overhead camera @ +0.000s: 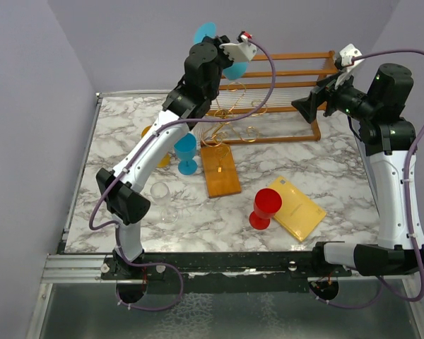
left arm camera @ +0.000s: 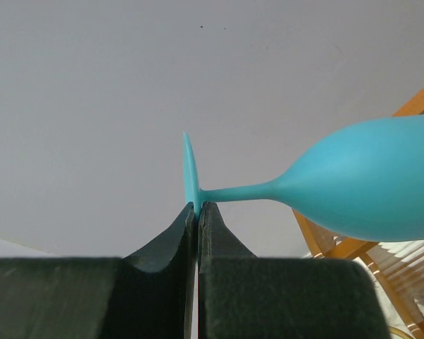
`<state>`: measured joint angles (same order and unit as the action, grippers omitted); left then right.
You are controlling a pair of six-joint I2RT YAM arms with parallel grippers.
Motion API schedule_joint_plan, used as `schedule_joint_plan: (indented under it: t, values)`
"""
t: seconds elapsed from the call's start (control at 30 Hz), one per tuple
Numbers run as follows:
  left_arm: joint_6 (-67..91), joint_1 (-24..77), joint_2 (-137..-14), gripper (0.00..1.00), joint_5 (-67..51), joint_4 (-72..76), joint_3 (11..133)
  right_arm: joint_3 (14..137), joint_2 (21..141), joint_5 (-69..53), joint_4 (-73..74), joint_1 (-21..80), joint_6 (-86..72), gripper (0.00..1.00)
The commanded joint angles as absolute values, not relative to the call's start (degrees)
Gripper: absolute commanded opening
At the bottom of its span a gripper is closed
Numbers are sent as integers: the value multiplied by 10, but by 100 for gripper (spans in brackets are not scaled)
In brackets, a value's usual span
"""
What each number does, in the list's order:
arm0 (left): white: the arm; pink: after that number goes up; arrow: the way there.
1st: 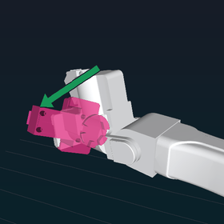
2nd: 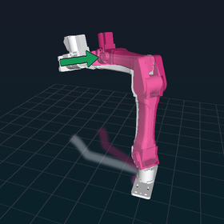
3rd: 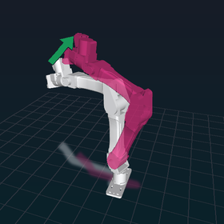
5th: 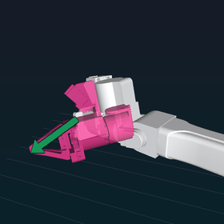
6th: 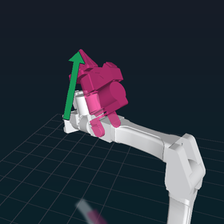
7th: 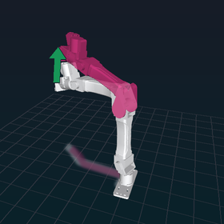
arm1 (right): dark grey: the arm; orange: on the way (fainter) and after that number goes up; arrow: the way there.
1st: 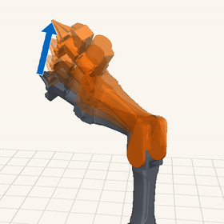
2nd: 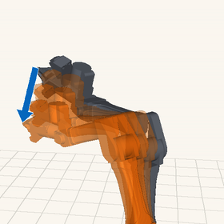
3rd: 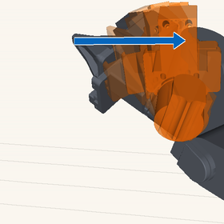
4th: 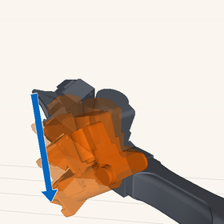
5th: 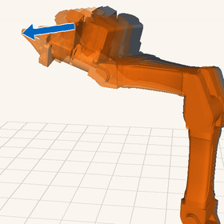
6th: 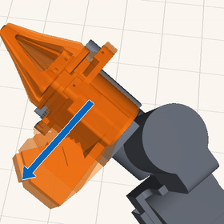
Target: Place the wine glass upside down on the wine glass rack
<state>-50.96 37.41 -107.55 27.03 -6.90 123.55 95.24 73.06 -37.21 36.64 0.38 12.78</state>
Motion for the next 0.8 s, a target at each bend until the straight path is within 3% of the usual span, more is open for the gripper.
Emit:
schedule_joint_plan:
  t: [0.0, 0.77]
  values:
    - [-578, 392, -1076, 0, 298, -35, 1226, 949, 722, -373, 373, 4, 136, 99]
    - [-611, 420, -1035, 0, 258, -95, 1174, 928, 712, -364, 367, 4, 143, 100]
